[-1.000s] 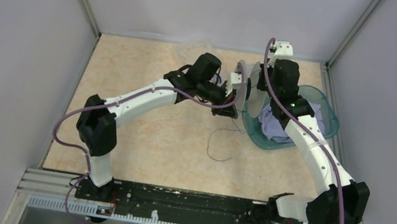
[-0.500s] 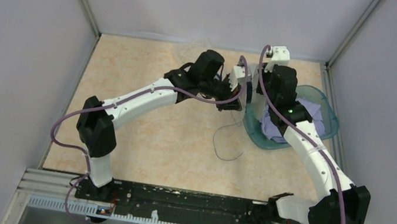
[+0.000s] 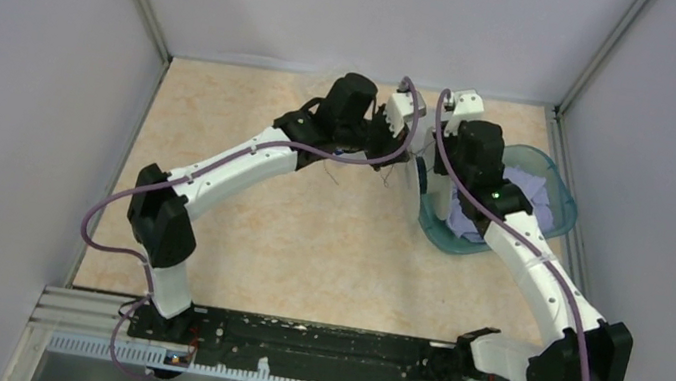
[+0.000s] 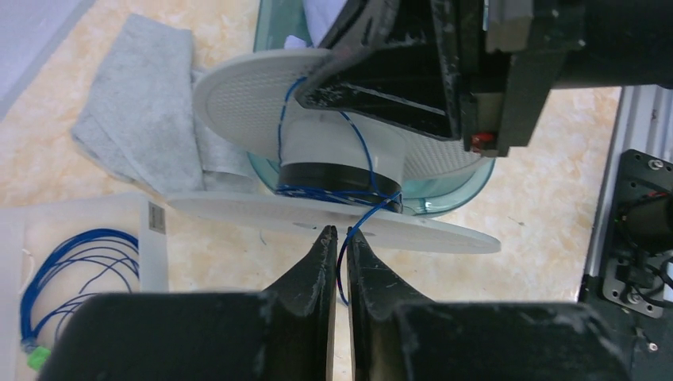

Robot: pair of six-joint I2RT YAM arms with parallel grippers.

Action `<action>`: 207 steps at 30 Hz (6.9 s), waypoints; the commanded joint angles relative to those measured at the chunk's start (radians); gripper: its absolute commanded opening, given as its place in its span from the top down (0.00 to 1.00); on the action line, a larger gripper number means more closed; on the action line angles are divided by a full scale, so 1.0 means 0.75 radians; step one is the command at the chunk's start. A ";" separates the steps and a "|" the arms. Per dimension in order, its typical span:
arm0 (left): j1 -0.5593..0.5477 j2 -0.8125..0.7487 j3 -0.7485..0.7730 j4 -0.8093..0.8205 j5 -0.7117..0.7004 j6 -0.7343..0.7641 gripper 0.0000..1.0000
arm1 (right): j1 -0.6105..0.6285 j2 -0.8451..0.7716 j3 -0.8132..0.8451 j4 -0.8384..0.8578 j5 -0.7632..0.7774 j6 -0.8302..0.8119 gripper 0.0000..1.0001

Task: Wrap the cables
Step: Wrap the cable around the cable reel.

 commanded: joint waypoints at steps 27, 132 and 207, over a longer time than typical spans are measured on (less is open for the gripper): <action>0.173 -0.101 -0.200 0.201 -0.051 -0.011 0.87 | -0.023 -0.162 0.060 -0.014 -0.527 -0.020 1.00; 0.413 0.020 -1.127 1.980 1.024 -0.325 0.21 | -0.122 -0.010 0.735 -0.257 -0.910 0.266 1.00; 0.266 -0.044 -0.892 0.598 1.240 1.121 0.56 | -0.133 -0.089 0.601 -0.257 -1.214 0.329 1.00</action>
